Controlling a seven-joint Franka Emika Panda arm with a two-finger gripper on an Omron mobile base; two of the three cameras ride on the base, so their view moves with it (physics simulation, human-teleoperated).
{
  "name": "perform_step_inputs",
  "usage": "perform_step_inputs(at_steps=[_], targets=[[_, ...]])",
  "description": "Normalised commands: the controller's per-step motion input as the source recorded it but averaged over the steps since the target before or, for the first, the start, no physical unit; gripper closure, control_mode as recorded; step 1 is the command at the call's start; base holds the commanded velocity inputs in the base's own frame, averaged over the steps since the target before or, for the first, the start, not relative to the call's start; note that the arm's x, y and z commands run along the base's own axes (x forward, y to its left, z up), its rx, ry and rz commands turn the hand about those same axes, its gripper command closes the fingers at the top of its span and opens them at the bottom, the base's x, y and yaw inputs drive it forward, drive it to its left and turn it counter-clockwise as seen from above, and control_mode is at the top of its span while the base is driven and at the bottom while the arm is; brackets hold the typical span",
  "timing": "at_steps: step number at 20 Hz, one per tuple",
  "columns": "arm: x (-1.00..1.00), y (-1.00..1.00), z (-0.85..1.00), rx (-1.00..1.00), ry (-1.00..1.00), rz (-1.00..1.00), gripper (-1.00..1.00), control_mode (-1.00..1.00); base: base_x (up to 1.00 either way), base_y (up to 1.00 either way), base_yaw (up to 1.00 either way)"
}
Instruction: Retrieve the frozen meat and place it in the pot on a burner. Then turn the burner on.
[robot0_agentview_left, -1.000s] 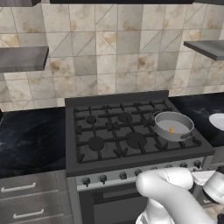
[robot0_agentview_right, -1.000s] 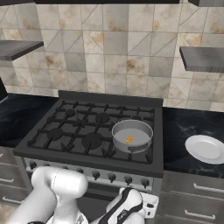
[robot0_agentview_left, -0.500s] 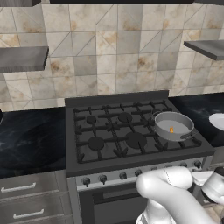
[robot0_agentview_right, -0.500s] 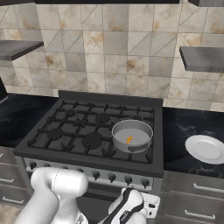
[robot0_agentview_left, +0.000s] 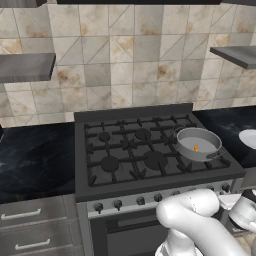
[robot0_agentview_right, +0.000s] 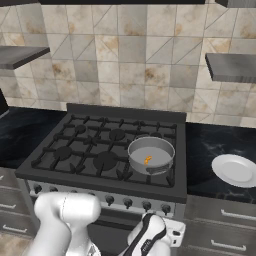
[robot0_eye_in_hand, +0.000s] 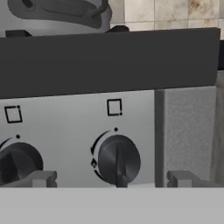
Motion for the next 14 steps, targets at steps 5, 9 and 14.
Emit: perform_step_inputs(at_steps=[5, 9, 14], targets=[[0.13, -0.04, -0.07, 0.0, 0.0, 0.0, -1.0, -1.0, 0.0, 0.0, 0.0], [0.11, 0.03, -0.01, 0.0, 0.0, 0.0, -1.0, -1.0, 0.0, 0.0, 0.0], [0.09, 0.03, 0.0, 0.0, 0.0, 0.0, -1.0, -1.0, 0.0, 0.0, 0.0]])
